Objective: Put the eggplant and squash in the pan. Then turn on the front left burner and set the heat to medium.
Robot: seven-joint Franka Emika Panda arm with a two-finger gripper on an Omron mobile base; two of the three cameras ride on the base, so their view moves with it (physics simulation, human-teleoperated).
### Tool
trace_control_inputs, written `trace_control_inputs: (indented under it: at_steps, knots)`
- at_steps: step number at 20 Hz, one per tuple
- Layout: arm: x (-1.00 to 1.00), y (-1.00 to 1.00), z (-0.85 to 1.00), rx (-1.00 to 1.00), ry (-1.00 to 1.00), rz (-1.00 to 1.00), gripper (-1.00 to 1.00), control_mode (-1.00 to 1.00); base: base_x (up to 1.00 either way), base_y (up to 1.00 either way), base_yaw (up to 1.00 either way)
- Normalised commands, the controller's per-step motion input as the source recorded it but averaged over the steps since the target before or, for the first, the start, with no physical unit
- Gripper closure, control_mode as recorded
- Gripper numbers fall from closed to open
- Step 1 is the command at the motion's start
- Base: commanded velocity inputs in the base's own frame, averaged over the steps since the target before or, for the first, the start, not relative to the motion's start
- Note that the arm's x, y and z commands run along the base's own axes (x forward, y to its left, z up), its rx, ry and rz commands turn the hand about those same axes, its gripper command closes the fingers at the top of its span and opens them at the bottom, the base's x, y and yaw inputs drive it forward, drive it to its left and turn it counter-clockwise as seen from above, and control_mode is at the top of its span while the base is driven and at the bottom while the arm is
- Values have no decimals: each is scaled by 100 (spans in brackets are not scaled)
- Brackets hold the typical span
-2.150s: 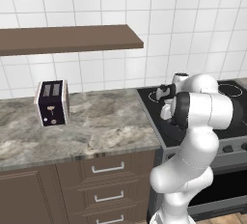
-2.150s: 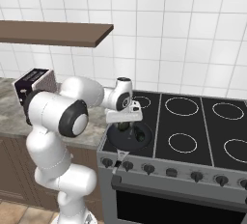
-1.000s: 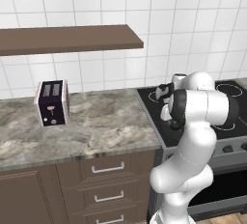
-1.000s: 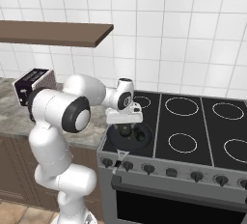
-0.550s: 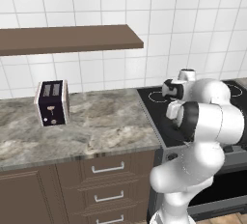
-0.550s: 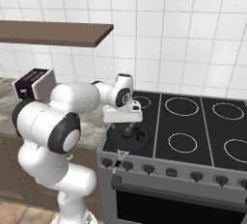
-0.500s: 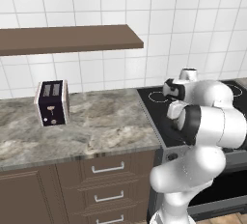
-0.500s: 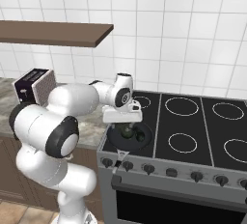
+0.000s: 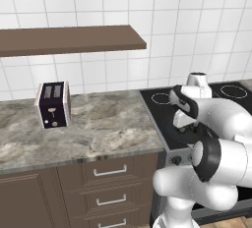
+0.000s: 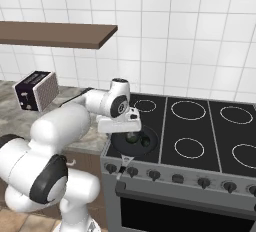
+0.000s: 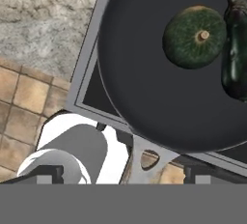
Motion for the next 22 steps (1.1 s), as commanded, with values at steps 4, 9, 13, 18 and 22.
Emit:
trace_control_inputs:
  at_steps: [4,9,13,18,22]
  knots:
    - [-15,27,3,0,-2,0,-100,-100,0,0,0]
    - [0,0,0,0,0,0,-100,-100,0,0,0]
    - [0,0,0,0,-1,0,-100,-100,0,0,0]
    - [0,0,0,0,0,0,-100,100,-48,55,0]
    - [0,0,0,0,0,0,-100,100,-24,88,0]
